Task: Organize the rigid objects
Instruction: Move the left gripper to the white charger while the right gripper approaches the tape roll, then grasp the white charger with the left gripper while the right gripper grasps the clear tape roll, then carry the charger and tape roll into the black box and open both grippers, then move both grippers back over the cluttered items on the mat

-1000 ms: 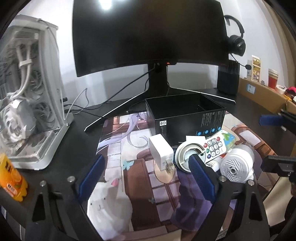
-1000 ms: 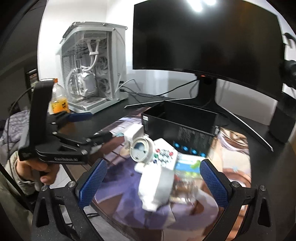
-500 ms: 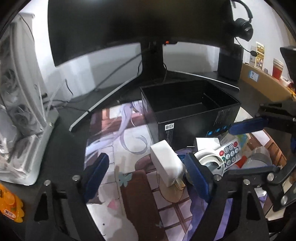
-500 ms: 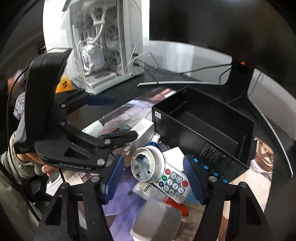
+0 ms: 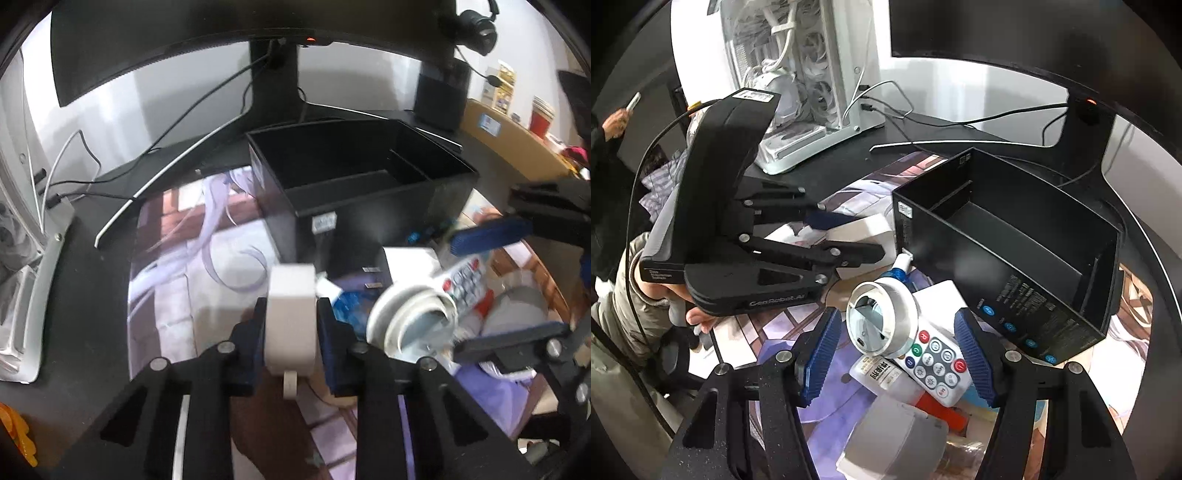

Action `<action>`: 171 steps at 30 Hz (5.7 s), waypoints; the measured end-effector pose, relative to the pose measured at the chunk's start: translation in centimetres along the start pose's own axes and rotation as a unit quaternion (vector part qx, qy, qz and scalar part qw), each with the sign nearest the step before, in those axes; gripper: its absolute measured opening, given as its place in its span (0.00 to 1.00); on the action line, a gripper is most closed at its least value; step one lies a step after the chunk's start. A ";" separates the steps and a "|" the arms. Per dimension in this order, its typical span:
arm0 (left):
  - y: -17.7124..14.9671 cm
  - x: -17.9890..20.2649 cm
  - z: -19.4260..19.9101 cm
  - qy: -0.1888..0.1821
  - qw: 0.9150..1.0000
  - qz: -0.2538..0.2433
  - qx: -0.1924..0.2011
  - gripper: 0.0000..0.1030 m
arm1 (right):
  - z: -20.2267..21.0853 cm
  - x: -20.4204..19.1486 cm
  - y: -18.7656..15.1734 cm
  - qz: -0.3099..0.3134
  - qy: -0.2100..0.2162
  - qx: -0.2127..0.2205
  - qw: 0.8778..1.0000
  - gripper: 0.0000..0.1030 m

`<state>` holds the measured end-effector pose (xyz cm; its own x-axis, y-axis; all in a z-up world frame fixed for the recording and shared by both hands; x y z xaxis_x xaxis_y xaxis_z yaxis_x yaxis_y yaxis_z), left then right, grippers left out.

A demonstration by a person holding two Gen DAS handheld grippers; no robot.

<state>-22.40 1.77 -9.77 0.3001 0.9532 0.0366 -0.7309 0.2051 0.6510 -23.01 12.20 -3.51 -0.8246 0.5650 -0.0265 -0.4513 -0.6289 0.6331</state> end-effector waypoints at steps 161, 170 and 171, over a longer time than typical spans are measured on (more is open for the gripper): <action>-5.0 10.8 4.3 -0.074 0.988 -0.133 -0.032 0.76 | 7.4 -2.5 -7.0 0.019 -0.015 0.033 0.999 0.81; -5.4 11.5 3.8 -0.069 0.983 -0.168 -0.025 0.76 | 6.5 -2.0 -7.7 0.018 -0.004 0.022 1.000 0.81; -5.3 11.4 3.7 -0.062 0.983 -0.172 -0.024 0.76 | 6.4 -1.9 -7.8 0.020 -0.008 0.020 1.000 0.82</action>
<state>-12.83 10.72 -10.06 0.6044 0.7921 -0.0857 -0.6000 0.5233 0.6051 -15.74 19.43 -3.39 -0.8362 0.5482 0.0114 -0.4040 -0.6300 0.6633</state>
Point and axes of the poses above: each gripper's, at about its wrist camera, not at the fingertips, and z roughly against the way its jaws point, x to its right, y to its top, the point moved 10 cm from there along -z, roughly the way its jaws point, and after that the axes turned 3 degrees about z, right-handed, at the moved point
